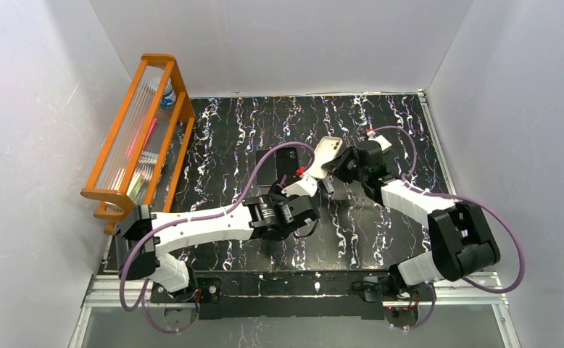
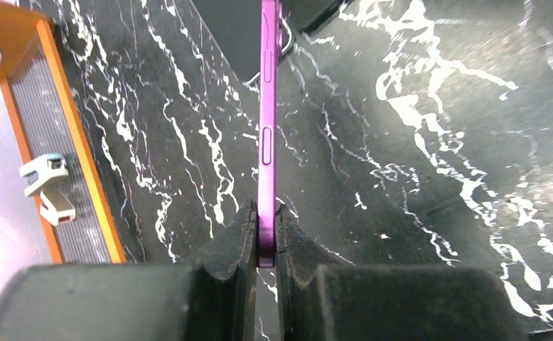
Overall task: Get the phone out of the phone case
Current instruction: Remove the phone case from the phone, then place the phone at the center of the board.
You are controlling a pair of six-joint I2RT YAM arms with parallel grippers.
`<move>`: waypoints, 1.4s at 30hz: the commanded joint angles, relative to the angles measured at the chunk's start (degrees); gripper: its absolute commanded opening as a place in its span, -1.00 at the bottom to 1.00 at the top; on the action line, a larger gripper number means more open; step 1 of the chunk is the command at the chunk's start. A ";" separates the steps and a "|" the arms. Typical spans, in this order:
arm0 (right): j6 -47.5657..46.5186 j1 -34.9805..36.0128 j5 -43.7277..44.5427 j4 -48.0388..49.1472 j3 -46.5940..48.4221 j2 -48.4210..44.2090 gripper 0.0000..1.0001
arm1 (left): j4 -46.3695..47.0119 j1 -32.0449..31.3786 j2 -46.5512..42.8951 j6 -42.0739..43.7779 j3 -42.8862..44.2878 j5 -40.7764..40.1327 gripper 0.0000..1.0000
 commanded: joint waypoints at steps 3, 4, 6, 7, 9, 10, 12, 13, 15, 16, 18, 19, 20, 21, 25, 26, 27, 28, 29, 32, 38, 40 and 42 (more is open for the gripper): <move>-7.24 -0.41 -9.16 3.14 -5.15 -7.02 -0.97 | -3.97 2.43 3.39 -4.09 -2.16 -1.03 -1.00; -7.76 -0.43 -10.28 3.79 -5.96 -7.44 -0.97 | -4.14 2.70 4.70 -4.03 -2.12 -1.23 -1.00; -8.26 -0.39 -13.35 5.04 -7.51 -7.85 -0.97 | -4.53 2.89 7.41 -4.01 -1.53 -1.62 -1.00; -8.44 -0.39 -14.26 5.42 -8.37 -7.90 -0.97 | -4.53 2.90 9.09 -3.94 -1.26 -1.64 -1.00; -8.51 -0.39 -16.28 6.57 -9.44 -7.90 -0.97 | -4.73 2.90 11.52 -4.04 -0.57 -1.67 -1.00; -8.63 -0.43 -17.16 7.13 -9.96 -7.82 -0.97 | -5.16 2.90 12.63 -4.36 -0.13 -1.69 -1.00; -8.90 -0.42 -18.72 7.73 -10.93 -7.73 -0.97 | -6.07 2.90 14.75 -5.02 0.44 -1.86 -1.00; -9.01 -0.42 -19.25 7.93 -11.22 -7.60 -0.97 | -6.30 2.90 15.55 -5.45 0.66 -2.06 -0.97; -9.37 -0.40 -20.21 8.28 -11.79 -7.35 -0.97 | -7.14 2.90 17.07 -6.71 1.09 -2.27 -0.92; -9.53 -0.38 -20.50 8.31 -11.99 -7.19 -0.97 | -7.50 2.90 17.84 -7.26 1.41 -1.42 -0.89; -9.73 -0.40 -20.99 8.38 -12.41 -6.96 -0.97 | -7.02 2.81 18.89 -8.05 1.74 0.33 -0.80; -9.74 -0.38 -21.27 8.55 -12.60 -6.86 -0.97 | -6.83 2.74 19.27 -8.23 1.70 0.80 -0.76; -9.70 -0.36 -21.51 8.52 -12.78 -6.78 -0.97 | -6.59 2.73 19.76 -8.50 1.73 1.19 -0.72; -9.67 -0.39 -21.67 8.54 -12.88 -6.70 -0.97 | -6.27 2.72 20.14 -8.88 1.75 1.43 -0.69; -9.65 -0.36 -21.65 8.57 -13.39 -6.84 -0.97 | -4.47 2.72 21.97 -9.82 1.67 2.85 -0.58; -9.65 -0.38 -21.55 8.53 -13.49 -6.93 -0.97 | -4.11 2.72 22.72 -10.03 1.56 2.83 -0.56; -9.59 -0.39 -21.47 8.51 -13.60 -7.01 -0.97 | -3.86 2.74 23.24 -10.26 1.47 2.67 -0.54; -9.53 -0.39 -21.39 8.49 -13.71 -7.10 -0.97 | -3.41 2.75 23.68 -10.40 1.26 2.53 -0.52; -9.64 -0.43 -21.31 8.48 -13.80 -7.11 -0.97 | -2.96 2.78 24.06 -10.43 1.17 2.46 -0.49; -9.89 -0.35 -21.32 8.18 -13.92 -7.11 -0.97 | -1.76 2.76 25.13 -10.68 1.40 2.76 -0.40; -10.47 -0.40 -21.17 7.59 -13.82 -6.76 -0.97 | 0.83 3.13 25.80 -10.31 1.98 3.62 -0.13; -10.62 -0.43 -21.15 7.44 -13.82 -6.68 -0.97 | 1.69 3.89 25.83 -10.19 2.45 4.25 -0.03; -10.77 -0.42 -21.17 7.26 -13.81 -6.67 -0.97 | 2.39 4.84 25.41 -9.95 2.88 5.27 0.04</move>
